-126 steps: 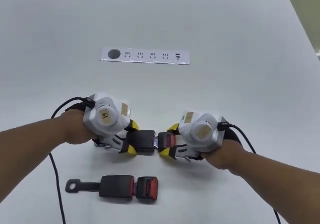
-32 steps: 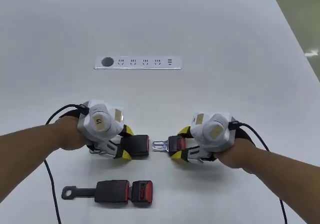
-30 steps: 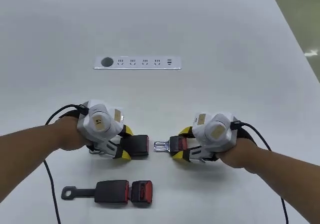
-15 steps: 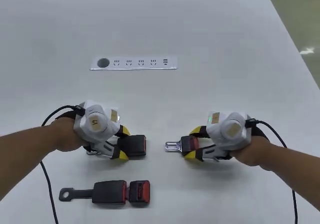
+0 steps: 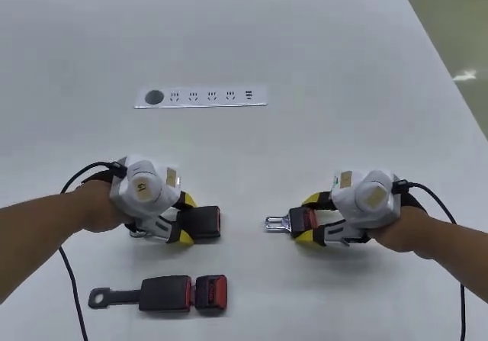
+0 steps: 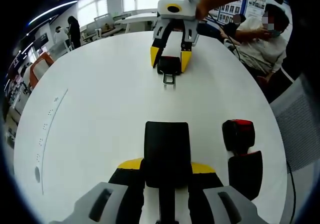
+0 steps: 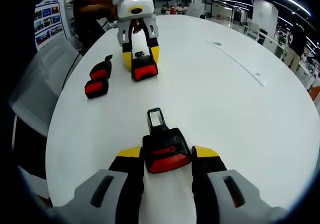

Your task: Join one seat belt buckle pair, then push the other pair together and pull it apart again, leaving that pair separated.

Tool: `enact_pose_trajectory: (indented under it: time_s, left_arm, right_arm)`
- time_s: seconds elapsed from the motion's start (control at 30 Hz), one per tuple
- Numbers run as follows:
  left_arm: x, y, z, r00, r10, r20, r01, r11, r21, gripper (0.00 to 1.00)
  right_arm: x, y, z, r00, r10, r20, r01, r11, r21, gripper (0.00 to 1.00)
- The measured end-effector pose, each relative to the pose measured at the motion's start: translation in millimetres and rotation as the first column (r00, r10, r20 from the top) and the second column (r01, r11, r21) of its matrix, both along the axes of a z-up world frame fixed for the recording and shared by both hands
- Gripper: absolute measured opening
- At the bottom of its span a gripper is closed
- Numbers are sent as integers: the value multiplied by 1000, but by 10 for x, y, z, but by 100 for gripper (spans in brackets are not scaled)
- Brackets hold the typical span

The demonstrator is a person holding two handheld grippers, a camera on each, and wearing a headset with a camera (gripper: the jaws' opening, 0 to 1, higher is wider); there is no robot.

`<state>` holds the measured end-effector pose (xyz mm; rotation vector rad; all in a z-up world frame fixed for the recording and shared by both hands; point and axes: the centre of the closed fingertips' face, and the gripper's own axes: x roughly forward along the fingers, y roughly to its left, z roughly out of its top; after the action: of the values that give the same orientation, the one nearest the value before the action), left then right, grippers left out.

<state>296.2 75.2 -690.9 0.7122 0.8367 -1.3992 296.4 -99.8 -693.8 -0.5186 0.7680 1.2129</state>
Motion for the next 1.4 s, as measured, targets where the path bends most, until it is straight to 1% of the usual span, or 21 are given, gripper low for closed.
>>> enact_pose_trajectory:
  time_s: [0.27,0.33,0.73,0.87,1.03,1.07,1.13,1.17,1.2,1.23,1.27,1.3,1.33,1.37,1.4]
  left_arm:
    - [4,3,-3,1000,-2,0,2,1000,3,33]
    - [4,5,-7,1000,-3,0,3,1000,2,33]
    - [-11,-8,3,1000,-6,1,5,1000,8,34]
    - [-12,-12,4,1000,-3,0,3,1000,12,34]
    - [-15,-16,3,1000,11,-3,-11,1000,25,35]
    - [-22,-11,4,1000,12,-9,-11,1000,26,37]
    - [-62,-10,8,999,14,-36,-13,1000,20,42]
    - [-96,-20,15,998,19,-56,-19,1000,13,47]
    - [-103,-22,17,998,20,-59,-20,1000,12,50]
    - [-126,-31,35,997,35,-67,-34,999,13,53]
    - [-130,-31,41,996,57,-73,-56,998,14,59]
    - [-118,-9,48,991,110,-80,-108,994,24,64]
    - [-109,-19,71,984,150,-96,-150,989,10,70]
    - [-108,-28,94,979,174,-109,-175,985,-3,77]
    - [-105,-44,127,973,196,-123,-200,980,-21,80]
  right_arm:
    - [-7,-140,-26,1000,-7,-2,7,1000,-10,35]
    - [-28,-175,-15,1000,-8,-3,8,1000,-10,35]
    - [-32,-396,37,1000,-26,-13,26,1000,-13,36]
    - [-27,-390,39,1000,-28,-14,28,1000,-13,36]
    - [-22,-374,48,999,-33,-10,33,999,-24,36]
    - [-17,-373,43,1000,-28,-6,28,999,-31,36]
    - [-24,-369,42,1000,-20,6,20,999,-46,36]
    - [-23,-357,45,1000,-30,9,31,998,-54,37]
    - [-19,-355,47,999,-43,6,43,998,-55,39]
    - [7,-343,53,994,-111,-15,110,993,-43,45]
    - [21,-356,43,990,-140,-28,139,989,-46,53]
    - [49,-336,65,985,-170,-22,169,985,-24,65]
    - [57,-315,106,979,-202,-19,203,979,5,70]
    - [66,-306,129,975,-223,-18,224,974,22,72]
    - [84,-305,165,966,-257,-13,258,965,43,73]
